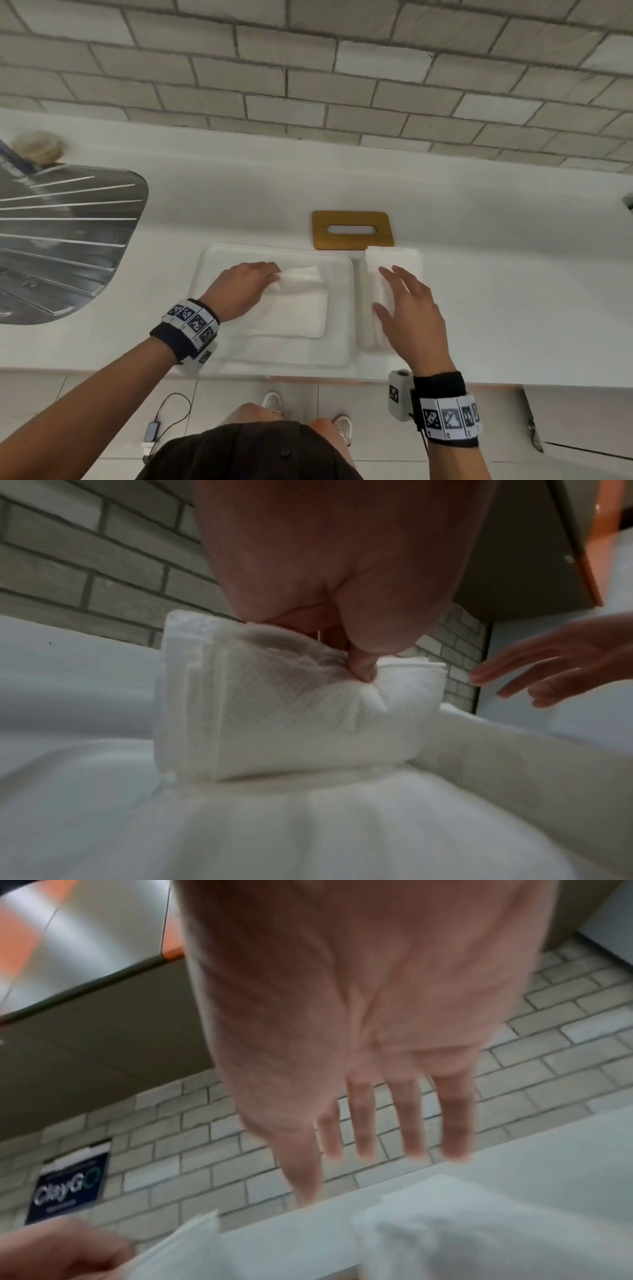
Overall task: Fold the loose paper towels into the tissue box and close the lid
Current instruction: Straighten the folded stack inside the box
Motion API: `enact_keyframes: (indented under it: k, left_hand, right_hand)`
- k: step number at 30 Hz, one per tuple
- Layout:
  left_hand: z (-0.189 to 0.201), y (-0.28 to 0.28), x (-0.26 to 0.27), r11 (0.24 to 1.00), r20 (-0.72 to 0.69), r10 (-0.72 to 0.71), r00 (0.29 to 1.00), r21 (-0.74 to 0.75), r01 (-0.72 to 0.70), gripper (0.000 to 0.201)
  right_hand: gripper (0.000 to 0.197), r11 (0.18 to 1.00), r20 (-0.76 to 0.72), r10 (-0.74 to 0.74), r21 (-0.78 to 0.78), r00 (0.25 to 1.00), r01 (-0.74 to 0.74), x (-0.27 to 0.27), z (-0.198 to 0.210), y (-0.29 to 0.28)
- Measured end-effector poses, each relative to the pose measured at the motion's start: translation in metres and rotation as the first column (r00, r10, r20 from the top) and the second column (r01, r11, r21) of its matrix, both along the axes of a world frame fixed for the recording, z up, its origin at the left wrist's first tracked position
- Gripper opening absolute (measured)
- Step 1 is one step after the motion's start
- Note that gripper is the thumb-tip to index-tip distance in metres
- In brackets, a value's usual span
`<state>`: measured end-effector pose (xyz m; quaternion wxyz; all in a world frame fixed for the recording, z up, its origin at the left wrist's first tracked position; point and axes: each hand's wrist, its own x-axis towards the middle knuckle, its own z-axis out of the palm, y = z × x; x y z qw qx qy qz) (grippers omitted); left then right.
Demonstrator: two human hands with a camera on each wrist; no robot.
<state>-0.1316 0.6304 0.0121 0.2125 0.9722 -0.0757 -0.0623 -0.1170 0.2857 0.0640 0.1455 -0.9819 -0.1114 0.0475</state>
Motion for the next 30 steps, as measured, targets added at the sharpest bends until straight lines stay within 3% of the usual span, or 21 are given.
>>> enact_keyframes:
  k: [3, 6, 8, 11, 12, 14, 17, 19, 22, 24, 26, 30]
  left_hand:
    - [0.031, 0.003, 0.006, 0.983, 0.123, 0.12, 0.985, -0.154, -0.1, 0.034]
    - [0.069, -0.007, 0.005, 0.922, 0.187, 0.195, 0.963, -0.37, -0.115, 0.026]
    - [0.088, -0.025, 0.002, 0.862, 0.188, 0.206, 0.96, -0.499, -0.087, 0.023]
    - [0.094, -0.069, 0.0, 0.705, 0.041, 0.171, 0.984, -0.703, -0.094, 0.026]
    - [0.09, -0.086, 0.0, 0.611, -0.046, 0.155, 0.987, -0.78, -0.132, 0.026]
    - [0.083, -0.121, 0.001, 0.429, -0.195, 0.106, 0.975, -0.875, -0.222, 0.034]
    - [0.083, -0.163, 0.007, 0.301, -0.213, 0.037, 0.976, -0.929, -0.214, 0.048]
    - [0.082, -0.183, 0.016, 0.328, -0.167, 0.069, 0.984, -0.927, -0.18, 0.051]
    - [0.066, -0.209, 0.028, 0.478, -0.154, 0.215, 0.964, -0.844, -0.242, 0.054]
    - [0.046, -0.22, 0.028, 0.618, -0.191, 0.273, 0.943, -0.716, -0.325, 0.057]
    - [0.026, -0.226, 0.022, 0.712, -0.227, 0.286, 0.931, -0.6, -0.365, 0.057]
    - [0.015, -0.228, 0.012, 0.734, -0.177, 0.269, 0.947, -0.599, -0.32, 0.047]
  right_hand:
    - [0.044, 0.924, 0.206, -0.089, 0.382, 0.975, 0.003, -0.017, 0.007, 0.028]
    - [0.039, 0.773, 0.047, -0.147, 0.629, 0.988, 0.085, -0.027, 0.003, 0.053]
    - [0.047, 0.63, -0.121, -0.059, 0.766, 0.991, 0.131, -0.029, 0.005, 0.067]
    - [0.049, 0.418, -0.209, 0.065, 0.893, 0.976, 0.163, -0.031, 0.013, 0.082]
    - [0.046, 0.395, -0.209, 0.043, 0.902, 0.977, 0.175, -0.031, 0.015, 0.082]
    - [0.036, 0.431, -0.172, -0.047, 0.885, 0.984, 0.175, -0.028, 0.019, 0.075]
    - [0.03, 0.527, -0.075, -0.145, 0.838, 0.987, 0.141, -0.016, 0.025, 0.044]
    - [0.038, 0.597, 0.022, -0.197, 0.796, 0.98, 0.102, -0.007, 0.032, 0.017]
    - [0.042, 0.683, 0.068, -0.297, 0.712, 0.952, 0.162, 0.009, 0.019, -0.019]
    - [0.049, 0.76, -0.041, -0.309, 0.59, 0.95, 0.272, 0.014, -0.004, -0.036]
    - [0.059, 0.842, -0.171, -0.281, 0.429, 0.944, 0.328, 0.012, -0.025, -0.048]
    - [0.058, 0.834, -0.156, -0.274, 0.453, 0.949, 0.316, 0.001, -0.028, -0.058]
